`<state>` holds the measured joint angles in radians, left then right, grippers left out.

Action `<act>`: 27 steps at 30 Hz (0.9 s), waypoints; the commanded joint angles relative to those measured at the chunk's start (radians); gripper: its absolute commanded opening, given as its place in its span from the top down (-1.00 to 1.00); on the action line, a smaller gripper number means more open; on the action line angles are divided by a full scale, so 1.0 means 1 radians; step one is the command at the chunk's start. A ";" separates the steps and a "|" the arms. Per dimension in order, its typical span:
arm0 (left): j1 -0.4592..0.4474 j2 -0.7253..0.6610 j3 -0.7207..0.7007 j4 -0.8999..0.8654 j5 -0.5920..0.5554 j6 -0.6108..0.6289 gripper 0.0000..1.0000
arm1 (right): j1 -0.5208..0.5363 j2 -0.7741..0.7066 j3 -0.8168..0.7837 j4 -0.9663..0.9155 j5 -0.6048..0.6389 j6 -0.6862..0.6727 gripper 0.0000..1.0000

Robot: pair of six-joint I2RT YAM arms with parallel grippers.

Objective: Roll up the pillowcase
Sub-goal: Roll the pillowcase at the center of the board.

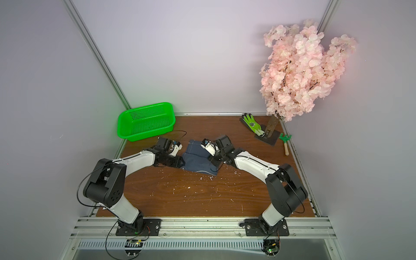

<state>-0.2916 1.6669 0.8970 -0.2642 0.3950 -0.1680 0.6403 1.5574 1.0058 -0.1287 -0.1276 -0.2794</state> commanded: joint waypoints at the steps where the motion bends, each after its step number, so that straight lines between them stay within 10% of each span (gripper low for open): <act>1: 0.024 0.026 0.016 -0.020 -0.027 0.007 0.03 | 0.006 -0.022 -0.053 0.006 0.035 0.011 0.04; 27: 0.051 0.101 0.168 0.016 0.069 0.006 -0.15 | -0.024 0.165 -0.067 0.125 0.101 -0.019 0.40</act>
<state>-0.2546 1.7344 1.0584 -0.2459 0.4423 -0.1783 0.6197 1.7363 0.9497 -0.0235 -0.0521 -0.2924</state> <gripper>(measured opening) 0.578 0.300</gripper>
